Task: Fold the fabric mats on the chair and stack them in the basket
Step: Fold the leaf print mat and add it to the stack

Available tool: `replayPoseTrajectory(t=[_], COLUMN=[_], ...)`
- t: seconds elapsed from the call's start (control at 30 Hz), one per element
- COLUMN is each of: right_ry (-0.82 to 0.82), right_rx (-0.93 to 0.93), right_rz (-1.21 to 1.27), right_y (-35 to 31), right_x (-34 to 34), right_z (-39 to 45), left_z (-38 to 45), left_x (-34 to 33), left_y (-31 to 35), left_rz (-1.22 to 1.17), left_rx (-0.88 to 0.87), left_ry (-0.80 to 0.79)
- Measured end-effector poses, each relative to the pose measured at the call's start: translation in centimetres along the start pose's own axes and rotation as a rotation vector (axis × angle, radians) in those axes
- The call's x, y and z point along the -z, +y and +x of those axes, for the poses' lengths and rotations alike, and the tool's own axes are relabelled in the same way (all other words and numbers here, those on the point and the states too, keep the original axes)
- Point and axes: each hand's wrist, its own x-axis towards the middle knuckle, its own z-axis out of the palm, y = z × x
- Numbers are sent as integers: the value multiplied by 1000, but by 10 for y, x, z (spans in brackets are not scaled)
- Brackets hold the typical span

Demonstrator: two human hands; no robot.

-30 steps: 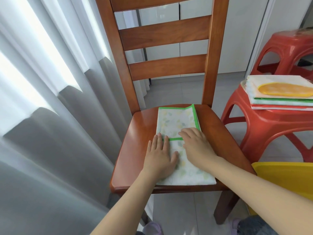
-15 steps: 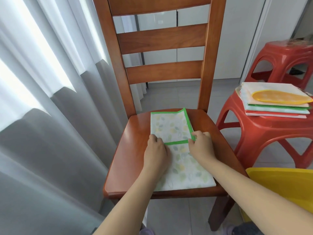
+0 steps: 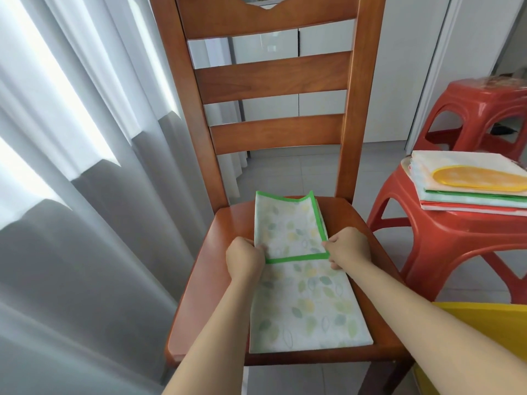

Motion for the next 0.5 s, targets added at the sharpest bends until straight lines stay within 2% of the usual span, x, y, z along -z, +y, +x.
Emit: replayPoseTrajectory(t=[0.1, 0.17, 0.33, 0.5], right_ry=[-29, -58, -196, -333], right_rx=[12, 0, -53, -24], right_rz=[73, 216, 545, 656], right_y=[-1, 0, 3, 5], right_x=[5, 8, 18, 30], right_z=[-2, -2, -2, -5], left_z=[-1, -1, -6, -11], left_x=[0, 2, 18, 31], left_y=[-1, -3, -3, -7], left_rz=[-88, -186, -539, -789], left_rx=[35, 59, 106, 188], left_ry=[-10, -38, -185, -329])
